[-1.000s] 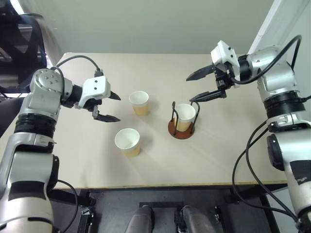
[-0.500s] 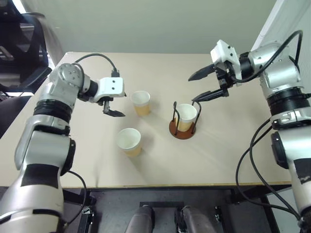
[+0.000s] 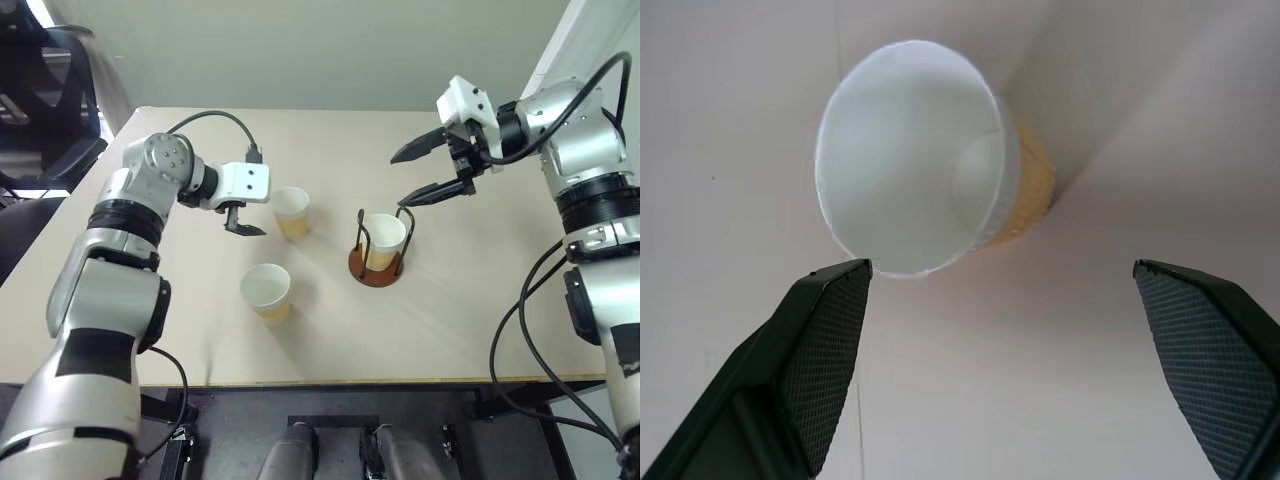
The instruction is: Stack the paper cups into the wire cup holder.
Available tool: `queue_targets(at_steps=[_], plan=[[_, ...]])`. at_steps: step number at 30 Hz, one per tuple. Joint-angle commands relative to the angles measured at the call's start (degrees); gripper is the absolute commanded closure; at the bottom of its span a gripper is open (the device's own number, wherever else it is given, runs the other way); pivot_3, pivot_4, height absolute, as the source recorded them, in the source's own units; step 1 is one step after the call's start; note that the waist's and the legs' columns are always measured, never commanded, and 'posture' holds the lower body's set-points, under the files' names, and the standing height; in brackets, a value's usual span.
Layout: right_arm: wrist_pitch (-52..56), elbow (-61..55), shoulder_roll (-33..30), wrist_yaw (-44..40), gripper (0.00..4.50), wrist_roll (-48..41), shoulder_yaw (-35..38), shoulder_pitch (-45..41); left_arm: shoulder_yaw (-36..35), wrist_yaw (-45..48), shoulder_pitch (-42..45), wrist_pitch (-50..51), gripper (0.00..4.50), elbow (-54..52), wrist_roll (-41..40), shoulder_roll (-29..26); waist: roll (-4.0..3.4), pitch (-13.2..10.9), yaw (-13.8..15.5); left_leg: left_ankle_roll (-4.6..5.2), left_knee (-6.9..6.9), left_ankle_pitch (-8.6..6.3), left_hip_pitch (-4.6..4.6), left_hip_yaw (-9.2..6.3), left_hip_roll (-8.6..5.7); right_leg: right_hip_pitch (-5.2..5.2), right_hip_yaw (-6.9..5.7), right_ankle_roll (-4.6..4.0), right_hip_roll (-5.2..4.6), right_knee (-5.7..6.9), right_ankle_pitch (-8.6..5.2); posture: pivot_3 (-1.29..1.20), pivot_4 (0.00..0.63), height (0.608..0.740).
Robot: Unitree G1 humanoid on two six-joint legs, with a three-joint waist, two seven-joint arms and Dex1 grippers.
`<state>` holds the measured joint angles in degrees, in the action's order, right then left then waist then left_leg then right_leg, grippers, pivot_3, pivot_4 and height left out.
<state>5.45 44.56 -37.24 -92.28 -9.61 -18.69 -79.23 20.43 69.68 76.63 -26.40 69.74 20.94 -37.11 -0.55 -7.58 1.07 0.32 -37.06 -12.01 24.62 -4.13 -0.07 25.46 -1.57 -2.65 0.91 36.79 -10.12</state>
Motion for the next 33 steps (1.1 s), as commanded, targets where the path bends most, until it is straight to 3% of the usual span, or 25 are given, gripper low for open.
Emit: queue_targets(at_steps=[1,22,26,33], plan=[[-0.06,-1.53,-0.92,-0.22,0.72,-1.49,0.42,-1.63,0.00,-1.94,2.04,-0.91,0.00,0.51,1.11,0.31,0.00,0.00,-0.01,0.00,-0.01,0.00,0.00,0.02,0.00,0.00,0.01,0.01,0.00,0.00,0.01,0.00,0.150,0.740],[1.26,-4.63,-1.95,-0.22,0.72,-2.45,0.78,-0.50,1.37,-8.47,0.85,-3.78,0.00,3.04,5.22,2.98,0.01,0.01,0.16,0.03,-0.06,0.03,0.00,0.04,-0.01,0.00,0.01,0.08,0.01,0.04,0.05,0.00,0.150,0.740],[1.61,-5.31,-2.05,-0.22,0.69,-2.81,0.82,-0.27,2.01,-9.30,0.33,-5.21,0.92,3.30,5.99,3.32,0.01,0.01,0.16,0.05,-0.08,0.04,0.01,0.04,-0.02,0.00,0.01,0.10,0.00,0.04,0.06,0.00,0.150,0.740],[1.63,-5.75,-2.00,-0.22,0.69,-2.98,0.84,-0.08,2.56,-9.31,0.61,-5.66,3.50,3.90,6.19,3.26,0.01,0.01,0.18,0.07,-0.11,0.07,0.02,0.05,-0.04,0.00,0.01,0.15,0.01,0.06,0.10,0.00,0.150,0.740]])
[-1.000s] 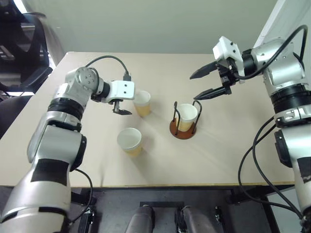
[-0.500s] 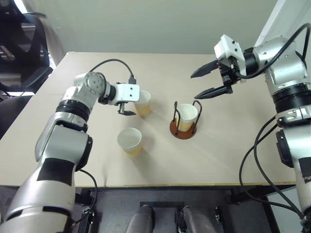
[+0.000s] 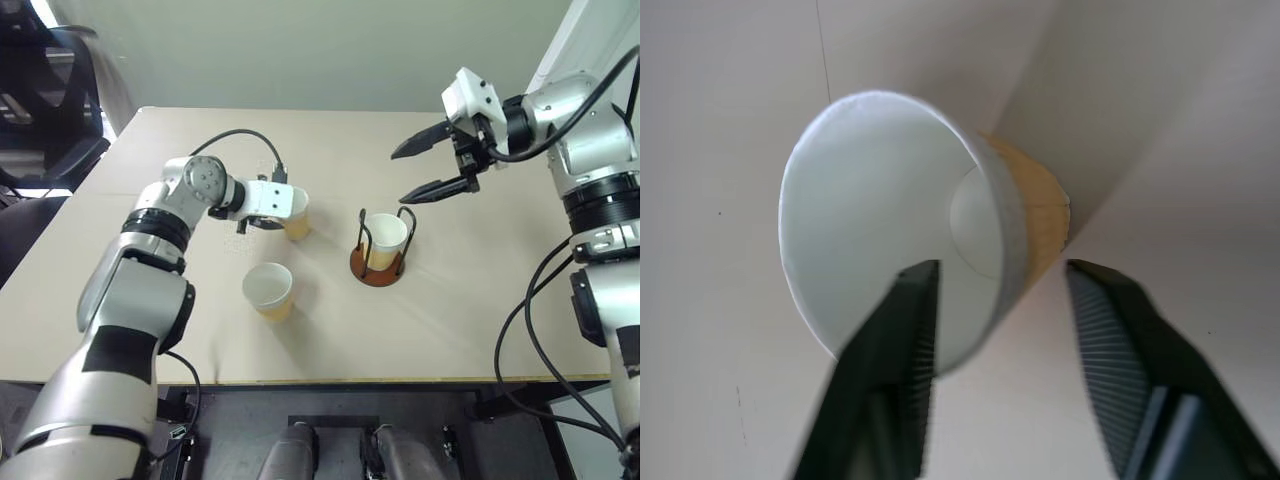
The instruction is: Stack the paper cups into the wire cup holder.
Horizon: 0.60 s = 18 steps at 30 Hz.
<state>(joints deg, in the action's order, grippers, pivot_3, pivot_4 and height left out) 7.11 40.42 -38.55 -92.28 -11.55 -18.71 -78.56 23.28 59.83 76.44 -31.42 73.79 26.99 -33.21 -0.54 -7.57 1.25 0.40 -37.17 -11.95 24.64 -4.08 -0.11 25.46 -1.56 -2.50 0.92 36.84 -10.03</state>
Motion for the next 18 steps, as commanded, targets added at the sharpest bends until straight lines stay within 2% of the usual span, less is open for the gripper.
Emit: queue_targets(at_steps=[1,3,13,16,18], plan=[[-0.05,-1.55,-0.67,-0.22,0.69,-1.02,0.88,-0.75,-0.38,1.37,0.85,-0.45,3.96,-0.04,-0.08,-0.70,0.00,0.00,-0.02,0.00,0.00,0.00,0.00,0.01,0.01,0.00,0.00,0.01,-0.01,0.00,0.00,0.00,0.150,0.740],[-0.11,-1.47,-0.69,-0.22,0.69,-1.01,0.82,-0.71,-0.58,3.23,0.89,-0.16,4.48,0.03,-0.50,-0.99,0.00,0.00,-0.01,0.00,-0.01,0.01,0.00,-0.01,0.01,0.00,0.01,0.01,-0.02,0.00,0.01,0.00,0.150,0.740],[-2.26,0.40,-1.59,-0.22,0.69,0.07,-0.54,-0.23,-3.07,15.38,2.76,1.43,4.48,-1.18,-4.27,-3.35,0.01,0.01,-0.01,0.01,-0.01,0.01,0.01,0.01,-0.01,0.00,0.00,0.02,0.01,0.00,0.01,0.00,0.150,0.740],[-6.23,3.43,-2.56,-0.22,0.69,1.15,-1.96,0.15,-7.48,23.64,6.17,7.77,4.48,-1.61,-9.79,-3.71,0.04,0.00,0.15,0.05,-0.04,0.04,0.07,-0.04,-0.01,0.00,-0.01,0.04,0.00,0.00,0.03,0.00,0.150,0.740],[-8.41,5.68,-2.68,-0.22,0.69,1.46,-2.29,-0.04,-8.04,26.44,7.96,9.45,4.48,-2.10,-10.25,-4.56,0.04,0.00,0.24,0.11,-0.05,0.07,0.15,-0.05,-0.02,0.02,-0.01,0.08,0.00,-0.04,0.05,0.00,0.150,0.740]])
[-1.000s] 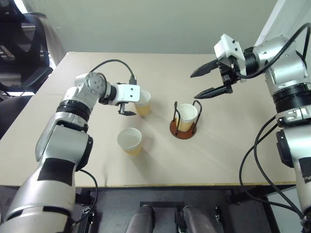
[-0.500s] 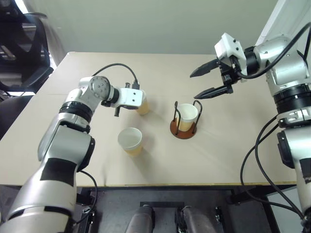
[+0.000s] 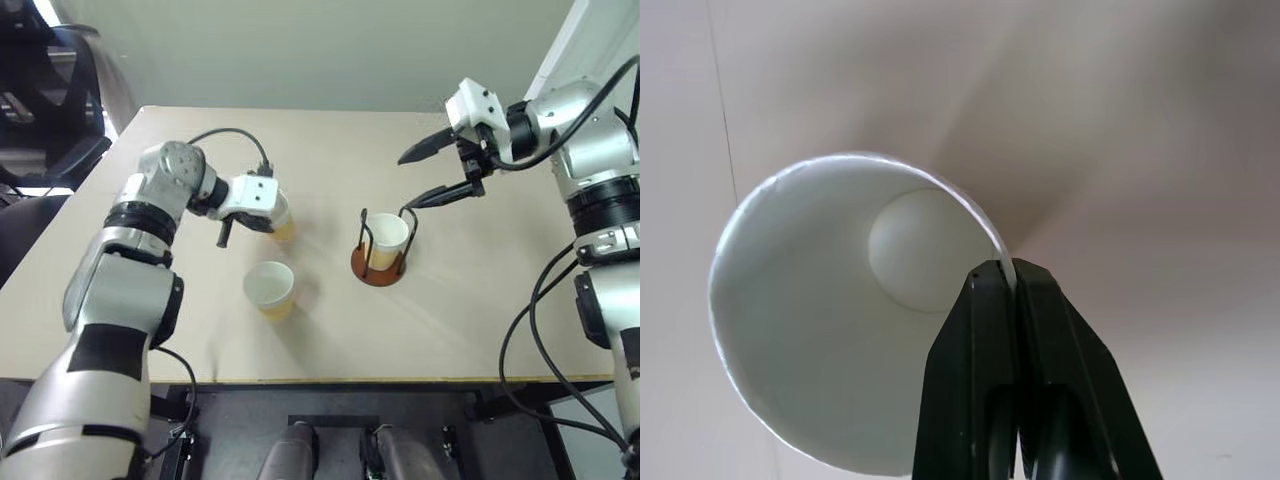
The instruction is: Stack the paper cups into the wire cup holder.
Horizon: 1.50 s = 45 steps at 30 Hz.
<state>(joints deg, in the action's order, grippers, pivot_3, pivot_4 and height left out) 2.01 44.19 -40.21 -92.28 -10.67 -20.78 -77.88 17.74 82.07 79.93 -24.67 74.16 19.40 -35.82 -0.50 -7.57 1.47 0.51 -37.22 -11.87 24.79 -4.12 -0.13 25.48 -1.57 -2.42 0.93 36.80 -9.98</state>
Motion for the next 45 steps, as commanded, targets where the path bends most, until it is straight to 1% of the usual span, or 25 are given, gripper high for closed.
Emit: queue_targets(at_steps=[1,7,9,14,19,24,27,31,36,40,45], plan=[[-3.99,2.85,-0.94,-0.22,0.69,0.68,-0.30,-0.93,-2.59,4.88,4.89,3.17,4.48,-2.64,-2.66,-2.17,0.00,0.00,0.00,0.03,-0.03,-0.02,0.04,-0.01,-0.01,0.02,0.01,0.03,-0.02,-0.02,0.02,0.00,0.150,0.740],[-11.20,12.17,-0.96,-0.22,0.69,6.36,-0.68,-2.32,-3.77,9.77,11.66,8.98,4.48,-3.23,-4.41,-2.59,-0.01,0.00,0.02,0.19,-0.17,-0.11,0.15,-0.01,0.00,0.06,0.00,0.06,-0.09,-0.06,0.04,0.00,0.150,0.740],[-12.85,14.05,-0.79,-0.22,0.69,7.56,-0.45,-2.63,-3.56,10.39,12.64,10.12,4.48,-3.34,-5.07,-2.40,-0.01,0.00,-0.01,0.23,-0.20,-0.13,0.19,0.09,-0.02,0.10,0.01,0.07,-0.07,-0.06,0.04,0.00,0.150,0.740],[-15.51,17.58,-1.14,-0.22,0.69,8.87,-0.56,-2.64,0.43,10.43,17.00,13.38,4.48,-3.58,-8.92,-0.95,-0.02,-0.01,-0.02,0.26,-0.20,-0.15,0.22,0.14,-0.01,0.13,0.02,0.09,-0.08,-0.08,0.05,0.00,0.150,0.740],[-15.99,19.58,-1.43,-0.22,0.69,8.24,0.31,-2.89,3.45,10.43,18.75,16.46,4.48,-4.69,-13.97,-0.18,-0.03,-0.02,-0.32,0.27,-0.14,-0.17,0.18,0.20,0.01,0.13,0.05,0.10,-0.09,-0.11,0.05,0.00,0.150,0.740],[-14.88,22.29,-1.24,-0.22,0.69,8.64,2.82,-4.08,6.79,10.43,19.16,19.40,4.48,-7.17,-19.24,-0.15,-0.05,-0.03,-0.33,0.26,-0.16,-0.16,0.21,0.18,0.06,0.14,0.06,0.11,-0.10,-0.09,0.06,0.00,0.150,0.740],[-9.96,21.13,-0.44,-0.22,0.69,4.94,3.18,-4.91,9.82,10.43,17.99,22.22,4.48,-10.82,-24.08,-0.58,-0.05,-0.03,-0.30,0.27,-0.17,-0.17,0.21,0.19,0.07,0.13,0.06,0.11,-0.10,-0.10,0.06,0.00,0.150,0.740],[-3.60,17.26,-1.52,-0.22,0.69,-1.20,1.58,-4.98,13.56,10.43,16.84,24.76,4.48,-14.52,-28.64,-2.02,-0.07,-0.05,-0.31,0.27,-0.17,-0.17,0.21,0.22,0.07,0.13,0.06,0.11,-0.10,-0.10,0.06,0.00,0.150,0.740],[-1.45,14.27,-3.70,-0.22,0.69,-4.76,-1.23,-3.83,16.85,10.43,17.27,26.73,4.48,-16.29,-32.56,-2.28,-0.08,-0.05,-0.16,0.26,-0.18,-0.16,0.21,0.26,0.06,0.12,0.03,0.12,-0.05,-0.11,0.05,0.00,0.150,0.740],[-0.69,13.77,-4.79,-0.22,0.69,-6.20,-2.37,-4.00,18.75,10.43,18.80,26.75,4.48,-15.60,-33.53,-0.27,-0.08,-0.05,-0.04,0.29,-0.28,-0.16,0.23,0.25,0.06,0.09,0.05,0.14,-0.10,-0.10,0.05,0.00,0.150,0.740],[-0.66,13.81,-6.16,-0.22,0.69,-6.51,-3.90,-4.18,17.91,10.43,20.24,25.45,4.48,-13.11,-32.93,3.80,-0.09,-0.06,0.22,0.42,-0.53,-0.18,0.36,0.20,0.03,0.07,0.04,0.22,-0.11,-0.08,0.09,0.00,0.150,0.740]])
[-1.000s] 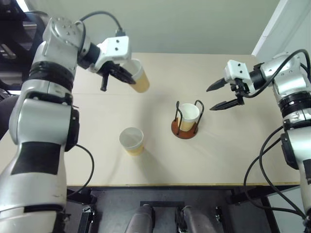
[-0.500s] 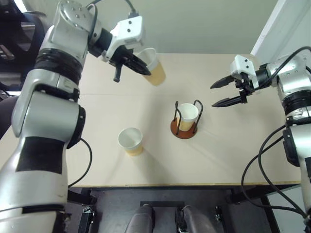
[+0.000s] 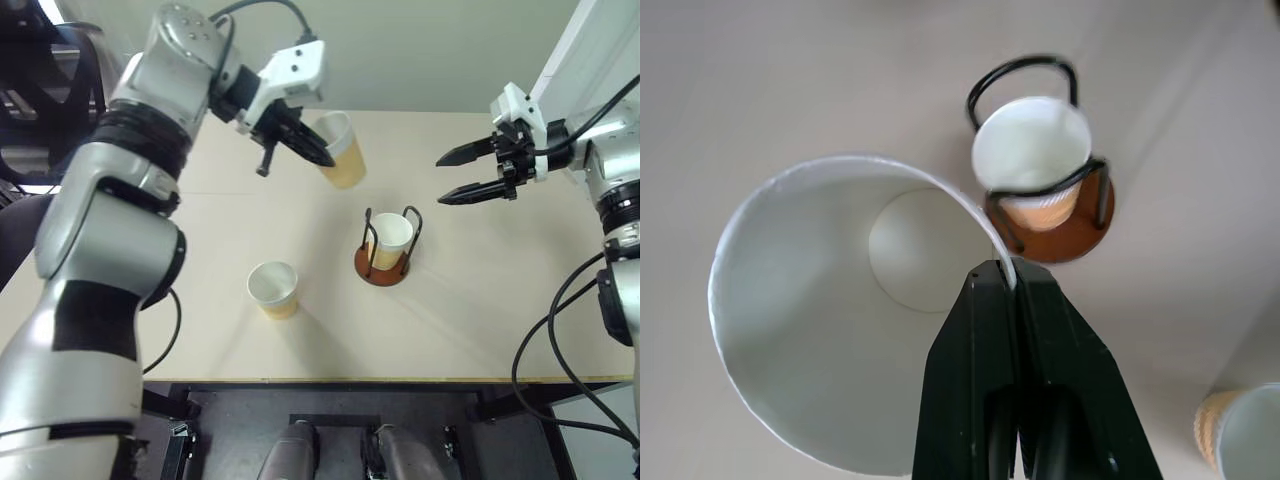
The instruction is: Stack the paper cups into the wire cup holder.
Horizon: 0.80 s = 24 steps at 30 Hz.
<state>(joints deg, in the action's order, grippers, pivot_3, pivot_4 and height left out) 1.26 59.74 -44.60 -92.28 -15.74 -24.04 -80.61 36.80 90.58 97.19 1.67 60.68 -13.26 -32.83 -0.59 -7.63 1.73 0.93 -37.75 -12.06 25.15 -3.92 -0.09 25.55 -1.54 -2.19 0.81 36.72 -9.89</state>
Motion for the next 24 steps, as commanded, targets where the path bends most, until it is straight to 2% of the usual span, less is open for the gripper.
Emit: queue_targets(at_steps=[1,24], plan=[[0.13,-1.86,-1.92,-0.22,0.69,-1.58,-0.77,-1.40,-1.20,1.92,3.06,-1.17,4.48,0.76,-0.13,1.36,0.00,0.00,-0.04,0.03,-0.03,-0.02,0.01,0.03,0.00,0.00,0.01,0.01,-0.01,-0.01,0.01,0.00,0.150,0.740],[0.39,-4.10,-4.45,-0.22,0.69,-3.42,-2.76,-0.34,-0.90,1.92,-0.38,-3.22,4.48,0.94,0.67,8.04,-0.04,-0.02,0.16,0.15,-0.31,-0.12,0.04,0.09,0.00,-0.08,0.03,0.21,0.00,0.01,0.08,0.00,0.150,0.740]])
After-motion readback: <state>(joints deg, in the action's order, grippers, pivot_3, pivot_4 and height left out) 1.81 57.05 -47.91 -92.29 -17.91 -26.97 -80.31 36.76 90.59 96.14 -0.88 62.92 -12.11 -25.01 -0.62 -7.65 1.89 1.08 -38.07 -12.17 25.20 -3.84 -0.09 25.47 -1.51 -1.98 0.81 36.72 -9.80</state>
